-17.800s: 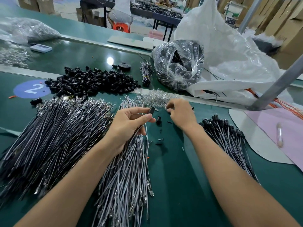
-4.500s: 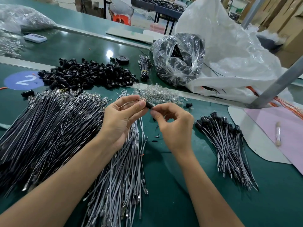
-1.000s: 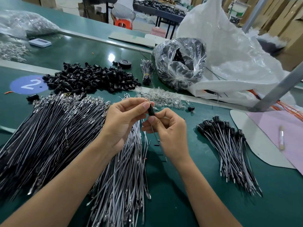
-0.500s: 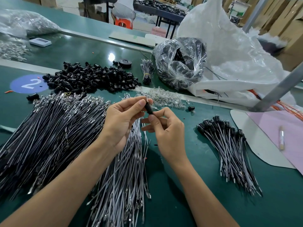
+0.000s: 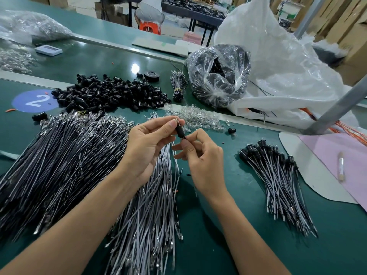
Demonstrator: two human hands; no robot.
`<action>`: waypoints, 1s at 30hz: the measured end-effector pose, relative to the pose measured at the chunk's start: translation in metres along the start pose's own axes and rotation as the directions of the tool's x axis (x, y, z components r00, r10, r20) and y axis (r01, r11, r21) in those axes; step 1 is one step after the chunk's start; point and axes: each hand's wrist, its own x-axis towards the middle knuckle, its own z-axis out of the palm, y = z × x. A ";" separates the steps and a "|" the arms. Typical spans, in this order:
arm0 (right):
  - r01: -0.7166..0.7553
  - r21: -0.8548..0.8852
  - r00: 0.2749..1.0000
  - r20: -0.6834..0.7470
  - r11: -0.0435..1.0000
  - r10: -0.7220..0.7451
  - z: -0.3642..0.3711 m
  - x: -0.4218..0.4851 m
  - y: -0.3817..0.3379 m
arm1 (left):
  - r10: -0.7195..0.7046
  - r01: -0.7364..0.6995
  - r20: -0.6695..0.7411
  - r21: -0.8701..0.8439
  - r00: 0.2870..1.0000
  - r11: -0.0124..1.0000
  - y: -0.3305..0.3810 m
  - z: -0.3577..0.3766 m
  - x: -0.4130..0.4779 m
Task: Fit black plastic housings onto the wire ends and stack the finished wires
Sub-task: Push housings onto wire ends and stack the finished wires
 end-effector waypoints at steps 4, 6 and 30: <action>0.002 -0.005 1.000 -0.019 1.000 -0.002 0.000 0.000 0.002 | 0.000 0.001 0.018 -0.005 1.000 1.000 0.000 -0.001 0.000; 0.003 0.008 0.999 -0.033 1.000 -0.003 0.000 -0.001 0.002 | 0.003 -0.003 0.023 0.000 1.000 1.000 0.000 0.000 0.000; -0.035 0.173 0.999 0.002 0.984 0.036 -0.005 0.002 -0.006 | 0.142 -0.160 0.101 0.190 0.985 0.969 -0.001 0.002 -0.003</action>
